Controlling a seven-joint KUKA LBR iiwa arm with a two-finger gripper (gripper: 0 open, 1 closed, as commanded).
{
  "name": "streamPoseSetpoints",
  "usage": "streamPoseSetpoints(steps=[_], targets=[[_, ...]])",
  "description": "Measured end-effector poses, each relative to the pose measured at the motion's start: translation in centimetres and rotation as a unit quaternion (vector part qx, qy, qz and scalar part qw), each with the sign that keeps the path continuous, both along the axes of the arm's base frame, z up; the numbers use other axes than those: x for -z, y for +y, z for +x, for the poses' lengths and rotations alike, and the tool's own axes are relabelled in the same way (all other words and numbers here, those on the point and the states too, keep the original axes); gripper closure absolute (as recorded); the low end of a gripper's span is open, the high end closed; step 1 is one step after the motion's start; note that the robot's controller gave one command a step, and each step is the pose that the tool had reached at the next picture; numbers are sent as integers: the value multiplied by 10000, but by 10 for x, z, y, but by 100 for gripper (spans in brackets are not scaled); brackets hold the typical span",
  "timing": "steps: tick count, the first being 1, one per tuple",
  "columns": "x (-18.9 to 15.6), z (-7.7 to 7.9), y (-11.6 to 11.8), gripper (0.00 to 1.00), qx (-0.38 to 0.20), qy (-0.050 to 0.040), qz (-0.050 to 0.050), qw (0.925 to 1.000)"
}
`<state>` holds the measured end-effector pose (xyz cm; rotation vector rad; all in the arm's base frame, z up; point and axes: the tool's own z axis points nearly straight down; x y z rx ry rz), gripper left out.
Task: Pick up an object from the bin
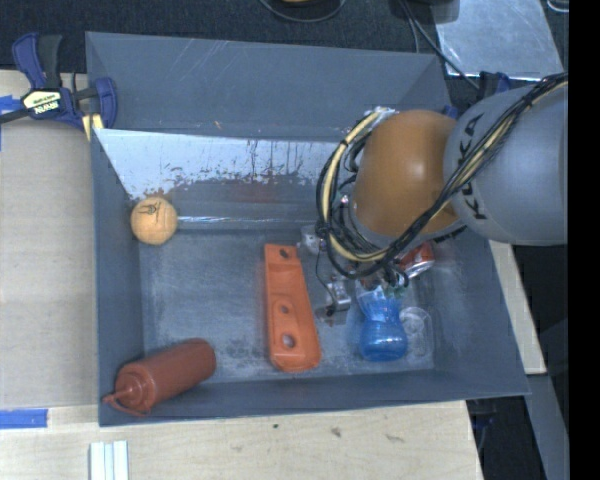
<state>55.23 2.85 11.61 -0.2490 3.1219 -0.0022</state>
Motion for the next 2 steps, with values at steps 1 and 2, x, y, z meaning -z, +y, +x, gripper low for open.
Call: streamPoseSetpoints(steps=[1, 2], targets=[[41, 39, 43, 0, -464, 55, 29, 9989], [45, 52, 59, 0, -1070, -35, -4, 9942]])
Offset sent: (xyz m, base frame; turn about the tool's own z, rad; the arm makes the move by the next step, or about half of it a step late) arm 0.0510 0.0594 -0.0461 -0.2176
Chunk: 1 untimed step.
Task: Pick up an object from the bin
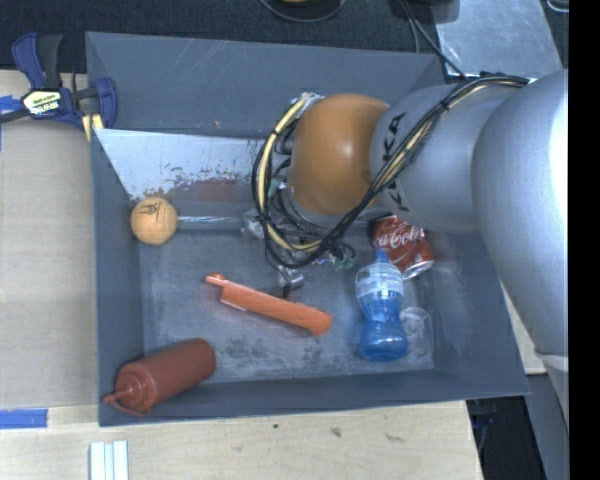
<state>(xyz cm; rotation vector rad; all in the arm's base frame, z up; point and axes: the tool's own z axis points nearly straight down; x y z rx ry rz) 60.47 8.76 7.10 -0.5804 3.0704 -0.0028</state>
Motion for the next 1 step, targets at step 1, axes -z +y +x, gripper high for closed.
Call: streamPoseSetpoints(steps=[1], targets=[[0, 11, 48, 0, 967, 65, 50, 9953]])
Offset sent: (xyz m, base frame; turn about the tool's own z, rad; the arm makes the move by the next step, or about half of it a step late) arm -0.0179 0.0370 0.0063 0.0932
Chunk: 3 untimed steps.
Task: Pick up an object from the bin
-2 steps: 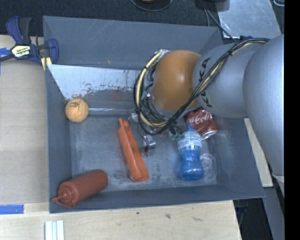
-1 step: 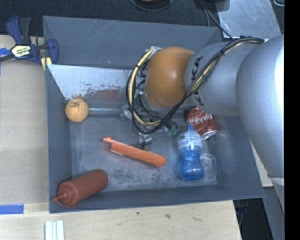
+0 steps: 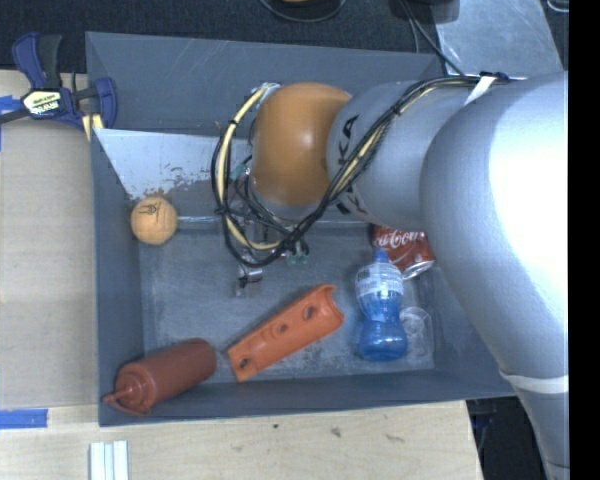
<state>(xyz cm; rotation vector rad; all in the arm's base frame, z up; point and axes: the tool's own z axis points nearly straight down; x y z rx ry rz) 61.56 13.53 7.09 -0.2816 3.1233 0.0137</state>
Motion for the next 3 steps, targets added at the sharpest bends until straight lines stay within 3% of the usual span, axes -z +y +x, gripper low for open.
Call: streamPoseSetpoints(steps=[1, 2, 3], targets=[[-7, -27, -11, 0, -483, -73, -43, 9988], [-114, -31, 51, 0, 210, -17, -4, 9998], [-128, -75, -23, 0, -1126, -88, -46, 9936]])
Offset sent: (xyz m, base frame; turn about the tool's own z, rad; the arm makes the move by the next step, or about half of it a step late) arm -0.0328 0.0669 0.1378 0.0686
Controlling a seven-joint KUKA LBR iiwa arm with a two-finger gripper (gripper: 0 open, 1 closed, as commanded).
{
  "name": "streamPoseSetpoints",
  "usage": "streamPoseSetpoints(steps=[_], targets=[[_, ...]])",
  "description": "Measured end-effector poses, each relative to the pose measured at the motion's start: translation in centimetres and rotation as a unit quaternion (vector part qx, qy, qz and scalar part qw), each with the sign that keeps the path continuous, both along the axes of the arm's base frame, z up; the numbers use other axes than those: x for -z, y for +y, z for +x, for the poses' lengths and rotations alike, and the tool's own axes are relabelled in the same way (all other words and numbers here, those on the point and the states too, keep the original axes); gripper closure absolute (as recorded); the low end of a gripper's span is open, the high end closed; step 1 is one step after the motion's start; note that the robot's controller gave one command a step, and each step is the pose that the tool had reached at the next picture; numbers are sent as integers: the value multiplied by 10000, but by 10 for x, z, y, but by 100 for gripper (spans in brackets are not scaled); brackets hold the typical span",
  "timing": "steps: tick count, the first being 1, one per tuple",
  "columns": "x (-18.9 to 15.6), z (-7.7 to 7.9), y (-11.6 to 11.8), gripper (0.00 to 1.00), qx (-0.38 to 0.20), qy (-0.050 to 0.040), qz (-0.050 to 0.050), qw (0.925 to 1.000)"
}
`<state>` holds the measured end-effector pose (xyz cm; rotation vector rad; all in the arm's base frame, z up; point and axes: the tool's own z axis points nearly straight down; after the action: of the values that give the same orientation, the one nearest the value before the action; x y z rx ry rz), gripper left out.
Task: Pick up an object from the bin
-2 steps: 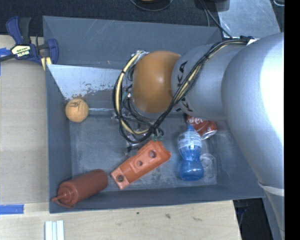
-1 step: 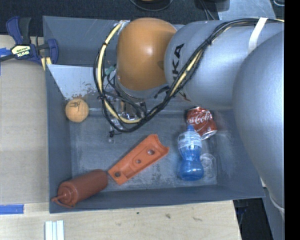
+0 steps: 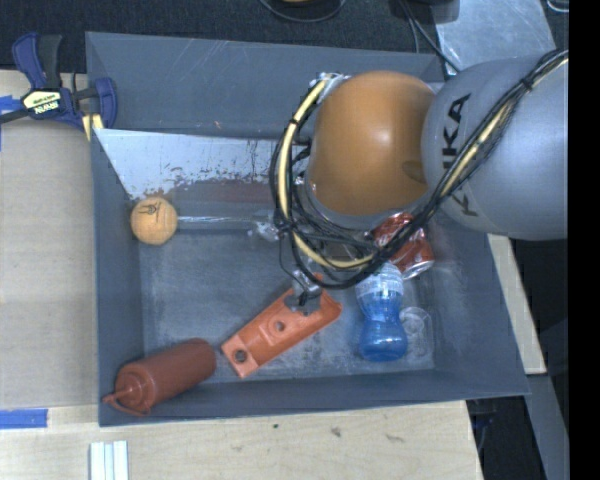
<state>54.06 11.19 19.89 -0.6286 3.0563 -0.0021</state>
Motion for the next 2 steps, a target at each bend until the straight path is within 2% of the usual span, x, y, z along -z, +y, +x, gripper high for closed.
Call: streamPoseSetpoints(steps=[1, 2], targets=[[32, -7, 8, 0, 1361, 75, 50, 9907], [67, -13, -71, 0, 228, -2, 3, 9997]])
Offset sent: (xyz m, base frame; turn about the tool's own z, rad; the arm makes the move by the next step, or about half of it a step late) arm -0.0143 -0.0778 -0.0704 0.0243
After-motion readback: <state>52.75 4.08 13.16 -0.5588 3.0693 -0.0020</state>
